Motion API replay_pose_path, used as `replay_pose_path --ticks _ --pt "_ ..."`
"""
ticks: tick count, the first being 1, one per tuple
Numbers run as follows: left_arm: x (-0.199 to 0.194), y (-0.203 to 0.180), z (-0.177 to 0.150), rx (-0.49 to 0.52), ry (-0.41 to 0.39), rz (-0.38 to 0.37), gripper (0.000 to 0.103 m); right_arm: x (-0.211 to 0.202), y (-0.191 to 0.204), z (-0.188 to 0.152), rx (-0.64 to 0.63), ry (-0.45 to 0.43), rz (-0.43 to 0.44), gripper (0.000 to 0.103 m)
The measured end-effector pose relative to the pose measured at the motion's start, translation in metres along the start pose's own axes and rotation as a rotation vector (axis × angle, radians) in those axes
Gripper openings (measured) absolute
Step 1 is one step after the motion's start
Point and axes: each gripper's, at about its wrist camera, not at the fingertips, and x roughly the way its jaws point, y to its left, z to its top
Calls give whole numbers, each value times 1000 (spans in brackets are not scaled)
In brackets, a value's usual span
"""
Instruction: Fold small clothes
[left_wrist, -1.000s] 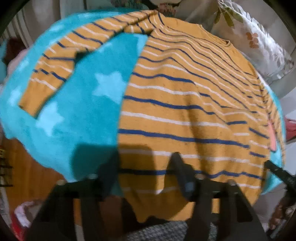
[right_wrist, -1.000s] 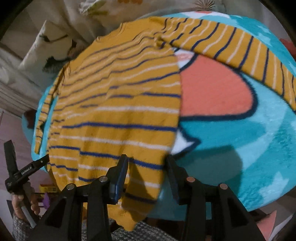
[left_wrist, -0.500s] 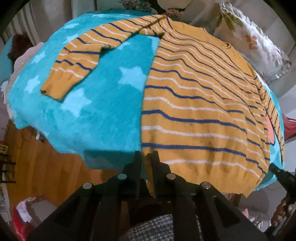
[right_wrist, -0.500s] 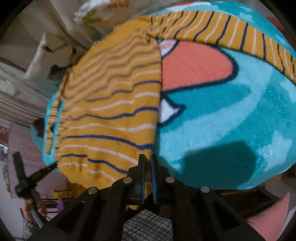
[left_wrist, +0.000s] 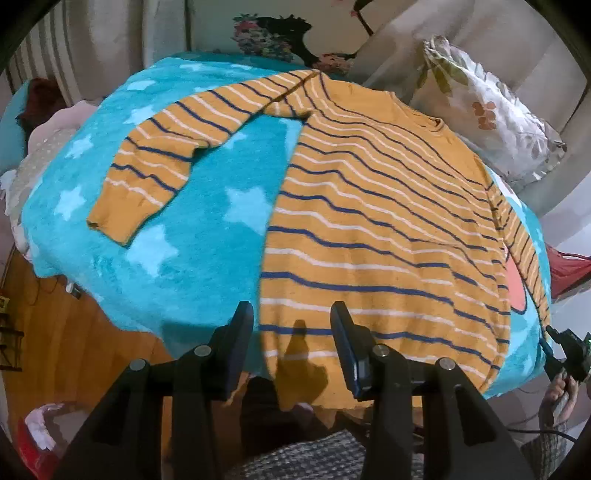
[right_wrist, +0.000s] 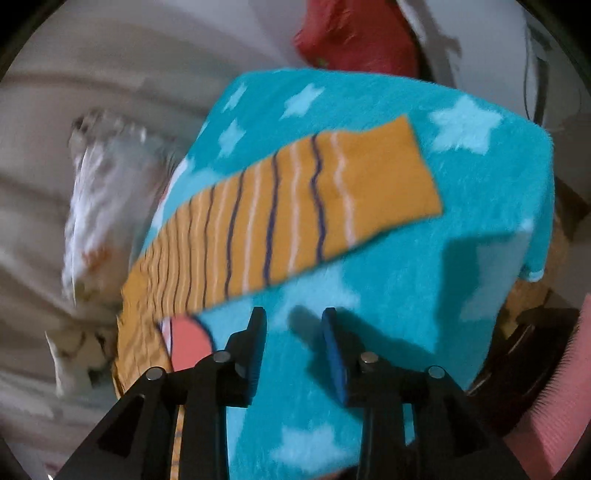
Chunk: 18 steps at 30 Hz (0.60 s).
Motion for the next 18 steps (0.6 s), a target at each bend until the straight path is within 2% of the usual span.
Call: replay_pose_path --ticks 6,10,12,15,18 --pt "-3 -9 3 15 -16 15 46 19 -3 23 95 -37 0 34" --pt "-11 0 1 -19 -3 48 47 23 -5 37 140 -70 -2 32" --pt "-16 7 1 -45 -10 50 47 26 -3 44 137 -69 -17 8" --pt "-20 15 3 -70 -23 53 47 25 6 53 95 -65 -55 7" --pt "-23 21 10 -89 -45 37 47 12 32 59 17 -91 -83 7"
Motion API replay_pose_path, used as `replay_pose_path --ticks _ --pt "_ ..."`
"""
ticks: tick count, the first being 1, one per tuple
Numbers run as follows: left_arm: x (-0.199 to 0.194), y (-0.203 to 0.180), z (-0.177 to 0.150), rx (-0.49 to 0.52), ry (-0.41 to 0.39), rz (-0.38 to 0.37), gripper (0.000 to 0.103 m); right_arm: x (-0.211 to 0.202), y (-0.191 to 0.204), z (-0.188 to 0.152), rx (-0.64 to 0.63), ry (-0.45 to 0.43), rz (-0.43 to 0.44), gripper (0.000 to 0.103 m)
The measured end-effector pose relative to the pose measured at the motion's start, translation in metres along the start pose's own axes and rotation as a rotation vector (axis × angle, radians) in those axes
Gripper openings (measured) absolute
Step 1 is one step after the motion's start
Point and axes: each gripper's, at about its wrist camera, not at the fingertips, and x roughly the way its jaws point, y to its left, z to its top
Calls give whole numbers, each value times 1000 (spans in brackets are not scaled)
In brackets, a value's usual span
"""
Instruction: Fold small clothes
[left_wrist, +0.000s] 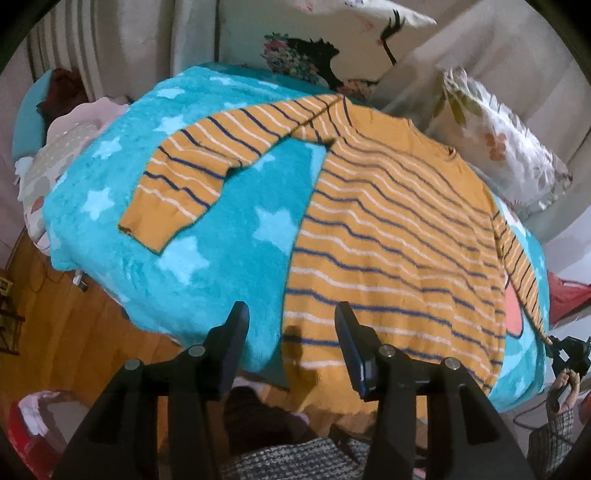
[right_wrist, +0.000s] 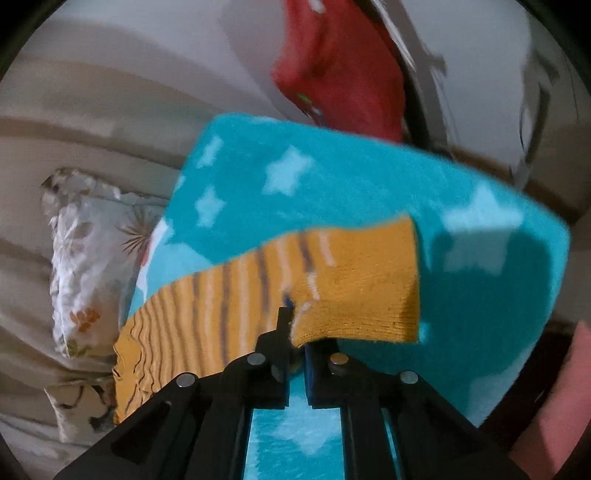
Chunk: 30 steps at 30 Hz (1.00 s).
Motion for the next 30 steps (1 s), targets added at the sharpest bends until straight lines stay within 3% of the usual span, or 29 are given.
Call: replay_pose_path --ticks 4,9,17,22,26,30 --pt "3 -4 15 23 -12 -40 49 -18 63 -3 -150 -25 8 7" --pt "7 -6 36 90 -28 -65 50 -14 164 -41 -350 21 101 7" --pt "7 45 74 92 -84 -34 55 56 332 -181 -685 216 172 6" --pt "14 88 90 37 -73 -21 55 101 401 -275 -877 309 165 6" --pt "22 121 98 -8 -54 -5 55 133 428 -326 -969 350 133 6" --pt "29 147 104 -44 -37 8 55 159 449 -356 -1049 348 88 7"
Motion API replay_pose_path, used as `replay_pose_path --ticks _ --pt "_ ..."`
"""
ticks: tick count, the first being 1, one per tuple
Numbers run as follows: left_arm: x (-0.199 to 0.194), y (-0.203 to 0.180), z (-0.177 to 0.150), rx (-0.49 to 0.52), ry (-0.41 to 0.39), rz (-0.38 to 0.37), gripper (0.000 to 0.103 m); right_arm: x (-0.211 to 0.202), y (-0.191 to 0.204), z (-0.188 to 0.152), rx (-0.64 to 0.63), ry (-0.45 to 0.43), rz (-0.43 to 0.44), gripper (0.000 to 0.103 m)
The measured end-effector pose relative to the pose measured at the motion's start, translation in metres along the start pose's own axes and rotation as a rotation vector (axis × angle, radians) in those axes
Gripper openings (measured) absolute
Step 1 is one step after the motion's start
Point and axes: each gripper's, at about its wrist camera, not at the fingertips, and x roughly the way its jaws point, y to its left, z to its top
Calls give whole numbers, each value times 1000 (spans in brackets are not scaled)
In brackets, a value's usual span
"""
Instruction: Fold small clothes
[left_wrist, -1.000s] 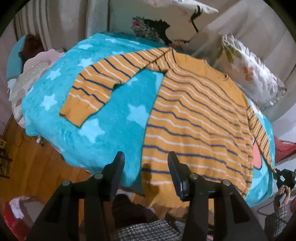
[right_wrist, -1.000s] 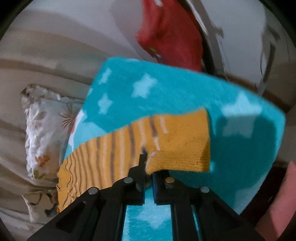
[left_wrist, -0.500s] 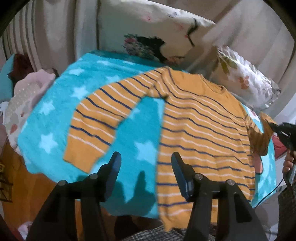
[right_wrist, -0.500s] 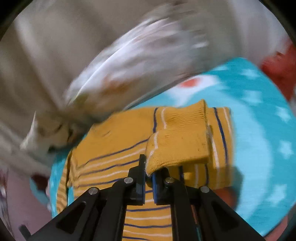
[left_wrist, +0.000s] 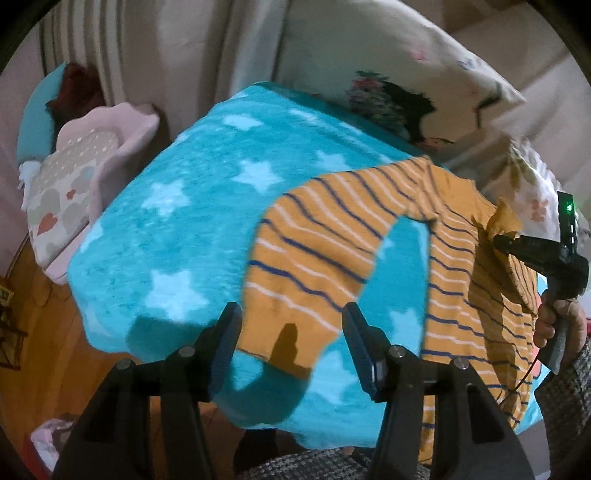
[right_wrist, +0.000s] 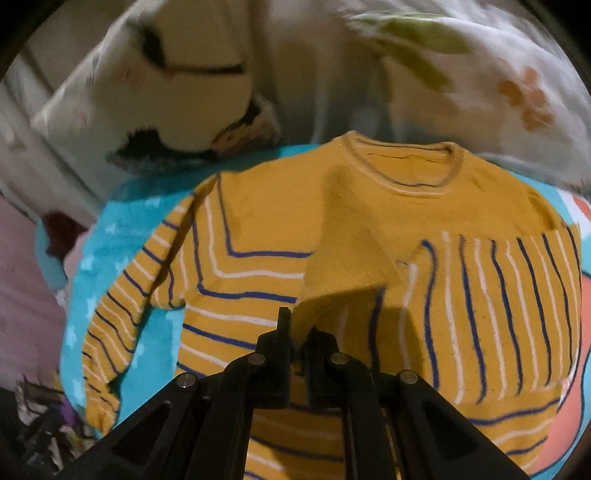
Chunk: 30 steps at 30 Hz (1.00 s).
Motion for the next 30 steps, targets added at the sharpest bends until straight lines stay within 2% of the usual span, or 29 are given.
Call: replay_pose_path --ticks 4,7,8,12,15,19,21,25,30 --pt "7 18 6 -30 16 1 55 28 40 4 -134 26 -86 12" --pt "12 27 9 -43 27 -3 55 42 56 1 -189 44 -107 15" --pt "14 29 10 -47 31 -3 55 45 61 -1 -197 50 -108 20" --pt "21 36 14 -57 45 0 55 57 79 -9 -229 69 -100 35" --pt "27 41 16 -79 51 4 55 58 86 -14 -238 76 -82 36" --pt "32 46 15 -89 67 6 55 51 98 -14 -221 73 -14 36" --pt "35 42 14 -65 76 5 58 44 107 -16 -224 62 12 36" --pt "46 22 5 53 102 2 61 40 122 -25 -216 71 56 37" --pt "55 0 -8 175 126 -68 64 38 129 -40 -214 101 68 37"
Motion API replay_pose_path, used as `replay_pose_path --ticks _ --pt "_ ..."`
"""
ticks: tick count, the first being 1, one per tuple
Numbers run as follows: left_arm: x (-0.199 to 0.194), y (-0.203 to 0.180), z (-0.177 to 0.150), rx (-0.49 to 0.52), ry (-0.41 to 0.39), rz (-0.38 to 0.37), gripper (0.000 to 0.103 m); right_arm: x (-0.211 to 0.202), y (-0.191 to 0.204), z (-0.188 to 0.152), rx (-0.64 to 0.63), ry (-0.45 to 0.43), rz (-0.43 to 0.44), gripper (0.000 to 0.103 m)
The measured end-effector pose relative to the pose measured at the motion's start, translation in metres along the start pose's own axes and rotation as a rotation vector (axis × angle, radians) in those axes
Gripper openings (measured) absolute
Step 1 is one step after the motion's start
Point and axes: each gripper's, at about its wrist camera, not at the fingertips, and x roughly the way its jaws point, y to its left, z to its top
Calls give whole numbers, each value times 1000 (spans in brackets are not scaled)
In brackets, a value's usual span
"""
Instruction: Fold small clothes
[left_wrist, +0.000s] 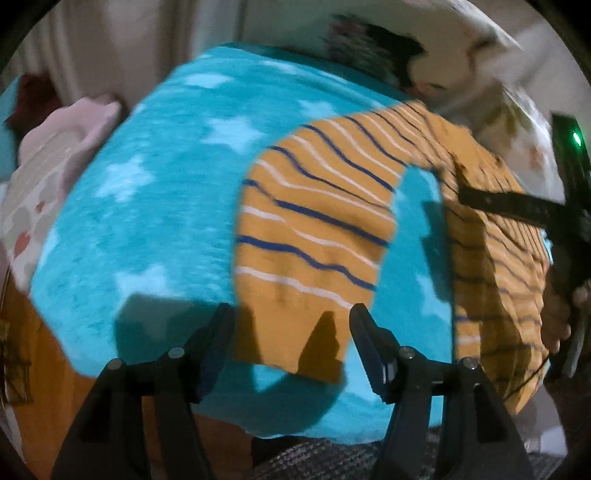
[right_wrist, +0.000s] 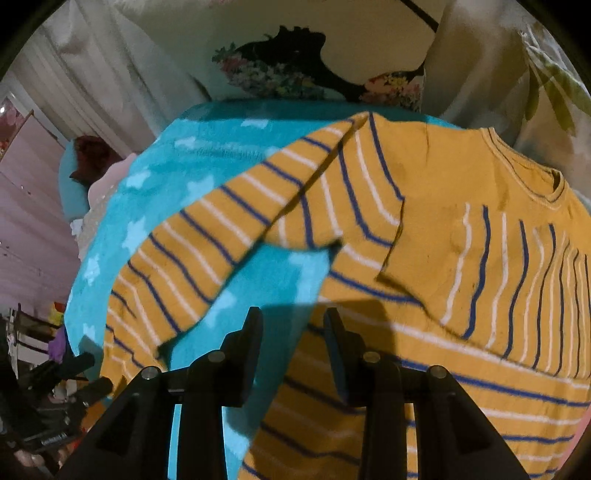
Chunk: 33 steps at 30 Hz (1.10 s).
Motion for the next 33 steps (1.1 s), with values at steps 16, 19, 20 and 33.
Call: replay_pose_path --ticks 16,19,20,33 --pt "-8 53 35 -221 -74 -148 3 -17 -31 -25 103 7 -32 39" --pt "-24 89 54 -347 -134 -131 3 -17 -28 -25 101 10 -30 39" --pt "-28 101 61 -384 -153 -112 3 -16 -26 -25 100 11 -28 39" --pt "-59 182 50 -584 -221 14 18 4 68 -11 -143 34 62 45"
